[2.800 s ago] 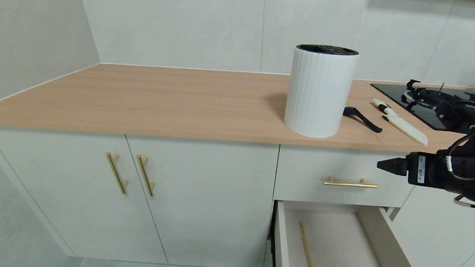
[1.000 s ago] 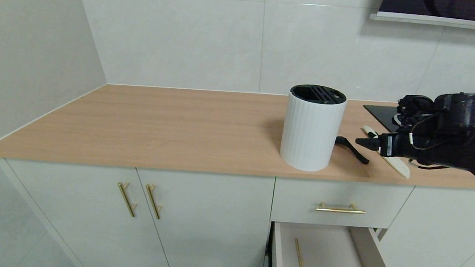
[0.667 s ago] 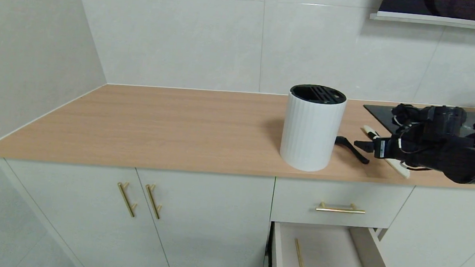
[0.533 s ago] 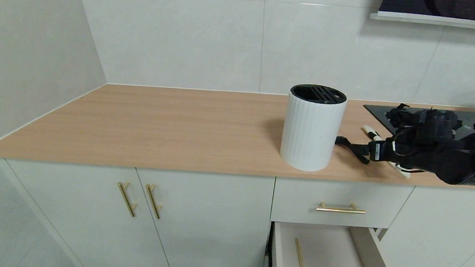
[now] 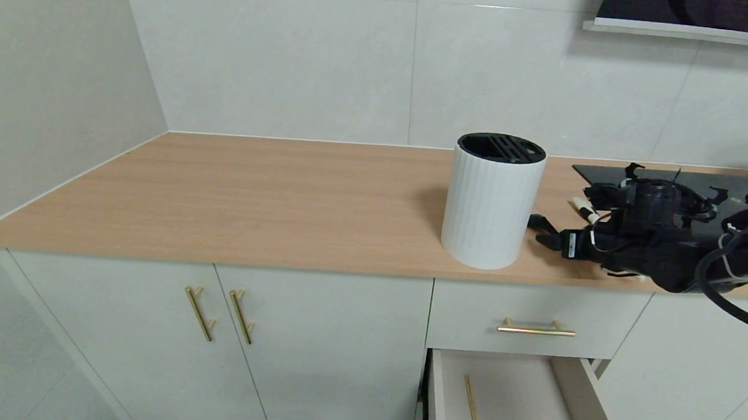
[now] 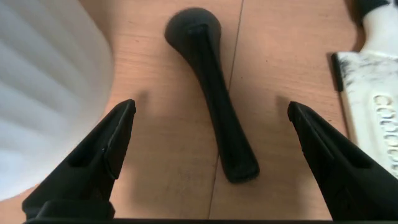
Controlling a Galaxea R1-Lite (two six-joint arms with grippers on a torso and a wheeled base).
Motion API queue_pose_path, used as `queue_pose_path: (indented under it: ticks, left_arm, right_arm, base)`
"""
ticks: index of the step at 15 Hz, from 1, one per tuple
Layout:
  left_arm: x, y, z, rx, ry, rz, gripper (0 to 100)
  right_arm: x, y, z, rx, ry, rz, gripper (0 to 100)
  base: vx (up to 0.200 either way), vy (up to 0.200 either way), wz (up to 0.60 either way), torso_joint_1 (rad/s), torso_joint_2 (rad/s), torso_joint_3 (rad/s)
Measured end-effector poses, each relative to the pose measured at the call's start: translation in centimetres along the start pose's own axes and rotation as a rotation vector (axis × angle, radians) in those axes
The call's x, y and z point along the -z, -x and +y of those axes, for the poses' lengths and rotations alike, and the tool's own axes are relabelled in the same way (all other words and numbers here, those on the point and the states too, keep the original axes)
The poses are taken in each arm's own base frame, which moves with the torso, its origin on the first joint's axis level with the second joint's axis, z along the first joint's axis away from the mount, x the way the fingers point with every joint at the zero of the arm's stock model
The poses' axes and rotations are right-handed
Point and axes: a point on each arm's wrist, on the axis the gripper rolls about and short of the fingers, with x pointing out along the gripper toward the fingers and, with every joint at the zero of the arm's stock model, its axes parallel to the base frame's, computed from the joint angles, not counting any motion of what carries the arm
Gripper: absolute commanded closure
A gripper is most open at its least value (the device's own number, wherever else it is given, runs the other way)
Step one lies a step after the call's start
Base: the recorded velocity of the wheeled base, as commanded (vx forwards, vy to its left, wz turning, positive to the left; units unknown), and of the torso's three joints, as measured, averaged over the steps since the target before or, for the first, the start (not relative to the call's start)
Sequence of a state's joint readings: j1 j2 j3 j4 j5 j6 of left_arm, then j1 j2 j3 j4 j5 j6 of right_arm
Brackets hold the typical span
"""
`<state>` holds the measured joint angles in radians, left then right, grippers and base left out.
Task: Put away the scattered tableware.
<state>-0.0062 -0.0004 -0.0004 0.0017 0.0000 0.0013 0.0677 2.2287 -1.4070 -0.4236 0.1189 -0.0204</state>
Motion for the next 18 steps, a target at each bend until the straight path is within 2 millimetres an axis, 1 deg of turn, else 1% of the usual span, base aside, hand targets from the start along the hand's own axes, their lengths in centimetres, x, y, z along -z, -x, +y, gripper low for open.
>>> queue_pose_path:
  ticks: [4,7,8,14,18]
  left_arm:
    - [0.0,0.0,0.0,0.000,0.000,0.000,0]
    - [0.0,0.0,0.0,0.000,0.000,0.000,0]
    - [0.0,0.0,0.0,0.000,0.000,0.000,0]
    - [0.0,0.0,0.0,0.000,0.000,0.000,0]
    - [0.0,0.0,0.0,0.000,0.000,0.000,0]
  right_arm:
    - [0.4,-0.9,-0.1,0.027,-0.004,0.003,0]
    - [0.6,-1.2,-0.2,0.028,-0.004,0.006,0]
    - [0.6,-1.3,-0.2,0.028,-0.004,0.006,100]
    - [0.7,-1.2,-0.1,0.028,-0.006,0.009,100]
    - [0.3,-0.8,0.1,0.026,-0.019,0.008,100]
  base:
    - [0.000,0.000,0.00,0.000,0.00,0.000]
    - [0.000,0.000,0.00,0.000,0.00,0.000]
    - [0.000,0.000,0.00,0.000,0.00,0.000]
    - [0.000,0.000,0.00,0.000,0.00,0.000]
    - [0.000,0.000,0.00,0.000,0.00,0.000]
